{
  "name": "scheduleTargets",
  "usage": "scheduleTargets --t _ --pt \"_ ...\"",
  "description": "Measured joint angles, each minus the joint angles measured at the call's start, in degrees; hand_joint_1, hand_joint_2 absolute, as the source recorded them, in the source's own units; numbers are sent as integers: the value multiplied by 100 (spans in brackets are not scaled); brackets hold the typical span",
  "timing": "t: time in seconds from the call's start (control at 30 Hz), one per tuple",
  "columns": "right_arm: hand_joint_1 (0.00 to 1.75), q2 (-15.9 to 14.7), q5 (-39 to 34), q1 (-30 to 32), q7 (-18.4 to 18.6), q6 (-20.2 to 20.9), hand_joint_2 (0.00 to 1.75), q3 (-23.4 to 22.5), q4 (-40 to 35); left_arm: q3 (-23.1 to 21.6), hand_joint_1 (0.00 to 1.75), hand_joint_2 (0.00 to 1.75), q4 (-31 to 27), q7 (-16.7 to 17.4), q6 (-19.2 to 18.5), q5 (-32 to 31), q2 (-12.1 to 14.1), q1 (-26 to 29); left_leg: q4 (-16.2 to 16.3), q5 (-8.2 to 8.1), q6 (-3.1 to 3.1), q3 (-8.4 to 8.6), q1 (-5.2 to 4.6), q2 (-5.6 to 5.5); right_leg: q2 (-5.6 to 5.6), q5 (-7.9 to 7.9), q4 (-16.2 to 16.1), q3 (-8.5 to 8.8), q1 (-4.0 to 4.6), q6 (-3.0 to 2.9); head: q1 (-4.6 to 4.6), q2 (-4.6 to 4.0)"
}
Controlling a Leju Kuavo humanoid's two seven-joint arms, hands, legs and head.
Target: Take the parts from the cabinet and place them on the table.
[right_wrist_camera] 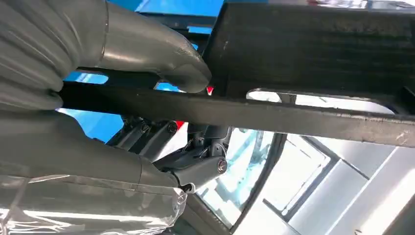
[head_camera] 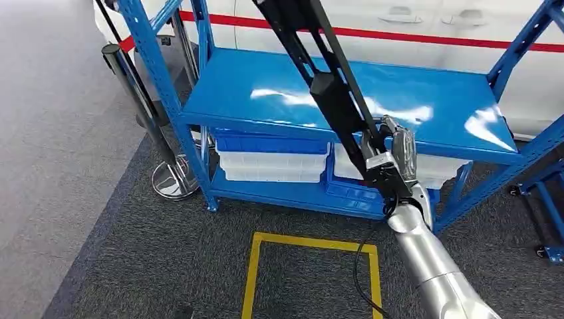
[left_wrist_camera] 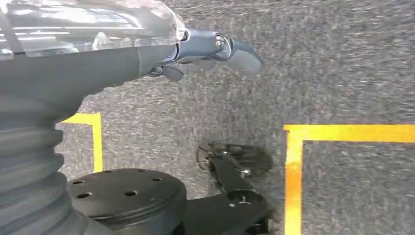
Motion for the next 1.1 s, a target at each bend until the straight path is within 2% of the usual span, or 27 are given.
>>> scheduleTargets --t 0.03,0.07,0.1,0.17,0.2,0.23,0.33,0.37,0.4,0.43,0.5,0.53,0.57,0.6,0.63,0.67,0.7,0.73,0.8,0.83,0.87,0.9,0.93,0.97,1.03,1.07,1.1 --pt "175 -2 0 27 0 0 175 -2 0 0 0 175 0 2 0 0 2 3 9 46 -4 -63 -1 0 0 -82 285 -59 -6 12 0 0" --pt "175 -4 0 52 0 2 175 -2 0 -2 0 175 0 9 0 0 2 4 22 87 -12 -136 0 0 -1 -26 358 -12 -12 18 0 0" --pt "175 -4 7 61 0 4 175 -2 0 -2 0 175 0 15 0 0 2 5 44 127 -21 -210 0 -1 -1 131 173 169 -19 16 0 0" --pt "175 -9 156 22 13 -44 175 -2 -2 -2 0 175 0 17 0 0 2 5 110 186 -65 -341 0 -4 -1 448 -762 832 -22 -16 0 0" --pt "175 -9 314 -27 46 -117 175 -2 -11 -4 0 175 0 11 -2 0 2 2 148 212 -93 -385 0 -3 5 344 -1242 1130 -17 -48 0 0" --pt "175 -9 475 -60 99 -180 175 0 -20 -4 0 175 0 -7 -7 2 2 -5 153 238 -124 -430 -29 -5 14 344 -1324 1188 30 -88 -2 0" --pt "175 -79 1227 -265 479 -396 175 4 -20 -18 0 175 0 -18 -37 2 2 6 115 373 -225 -445 -15 -5 12 439 -1321 1085 54 -197 -7 0" --pt "175 -103 1556 -359 608 -448 175 7 11 -35 0 175 0 -20 -46 2 4 16 123 381 -265 -483 -41 -19 -1 518 -1383 1059 -5 -265 -4 -2" --pt "175 -129 1930 -476 790 -498 175 13 54 -59 0 175 0 -31 -59 4 4 26 210 226 -285 -552 -12 -21 -21 580 -1395 1005 -7 -300 -4 0" --pt "175 -144 2331 -607 965 -572 175 20 111 -79 0 175 0 -39 -61 17 4 30 459 -85 -310 -636 -11 -19 -21 633 -1395 936 -8 -358 -7 -2" --pt "175 -217 3202 -902 1321 -768 175 35 324 -92 0 175 0 -74 -63 17 4 22 1411 -711 -355 -919 6 -16 -19 730 -1389 785 10 -375 -7 -2" --pt "175 -264 3600 -1031 1472 -826 175 41 446 -100 0 175 0 -102 -63 5 4 23 1778 -828 -370 -1000 8 -15 -20 777 -1384 721 16 -371 -7 -2" --pt "175 -300 3977 -1141 1625 -855 175 42 569 -112 0 175 0 -120 -63 0 4 28 1935 -791 -370 -989 11 -15 -25 821 -1379 665 19 -364 -7 0" --pt "175 -341 4347 -1249 1760 -861 175 44 682 -125 0 175 0 -129 -63 0 4 30 1850 -655 -368 -863 12 -15 -26 861 -1371 610 22 -358 -7 -2" --pt "175 -387 4795 -1365 1937 -863 175 42 785 -140 0 175 0 -138 -63 0 4 30 1540 -449 -352 -624 12 -15 -27 898 -1362 552 24 -345 -7 0" --pt "175 -445 5298 -1481 2121 -863 175 42 876 -144 0 175 0 -146 -74 0 4 28 1065 -286 -319 -298 10 -16 -25 935 -1352 513 34 -327 -7 0" --pt "175 -496 5665 -1612 2252 -863 175 42 960 -144 0 175 0 -153 -76 0 4 28 523 -249 -255 75 0 -17 -26 967 -1348 497 34 -311 -7 0" --pt "175 -553 5957 -1769 2372 -866 175 39 1069 -146 0 175 0 -155 -76 0 20 21 160 -388 -217 311 -31 -13 -32 1001 -1340 457 62 -279 -7 0" --pt "175 -673 6271 -2074 2540 -868 175 28 1342 -157 0 175 0 -173 -83 0 20 23 79 -368 -197 277 -55 -19 -58 1076 -1341 441 40 -202 -7 -2" --pt "175 -739 6355 -2204 2570 -877 175 22 1457 -171 0 175 0 -173 -96 0 20 32 95 -348 -168 260 -65 -23 -63 1113 -1363 440 31 -163 -7 0" --pt "175 -817 6428 -2357 2595 -881 175 20 1595 -194 0 175 0 -179 -96 0 20 42 34 -275 -120 249 -29 -24 -61 1152 -1372 440 64 -114 -7 0" --pt "175 -890 6461 -2492 2599 -885 175 20 1728 -212 0 175 0 -181 -96 0 22 43 -7 -203 -98 250 5 -3 -28 1050 -1308 388 26 -93 -7 0" --pt "175 -935 6474 -2620 2599 -887 175 20 1840 -232 0 175 2 -188 -94 -4 22 38 -13 -162 -45 203 6 0 -21 812 -1072 271 30 -74 -2 -2" --pt "175 -968 6476 -2720 2601 -896 175 22 1921 -247 0 175 2 -188 -92 -9 22 33 -7 -132 -15 155 5 13 -9 550 -674 114 16 -54 -7 0" --pt "175 -1043 6500 -2826 2621 -907 175 22 2072 -275 0 175 2 -186 -87 -28 20 30 -1 -76 -24 77 3 14 -8 140 213 -197 -5 -8 -4 -2" --pt "175 -1077 6507 -2853 2629 -907 175 22 2144 -284 0 175 2 -180 -87 -65 20 30 11 -49 -33 36 7 12 -8 102 424 -242 -20 6 -5 0" --pt "175 -1093 6511 -2879 2629 -909 175 22 2194 -289 0 175 2 -166 -87 -96 20 30 28 -33 -44 -1 14 9 -9 191 317 -144 -34 17 -4 0"
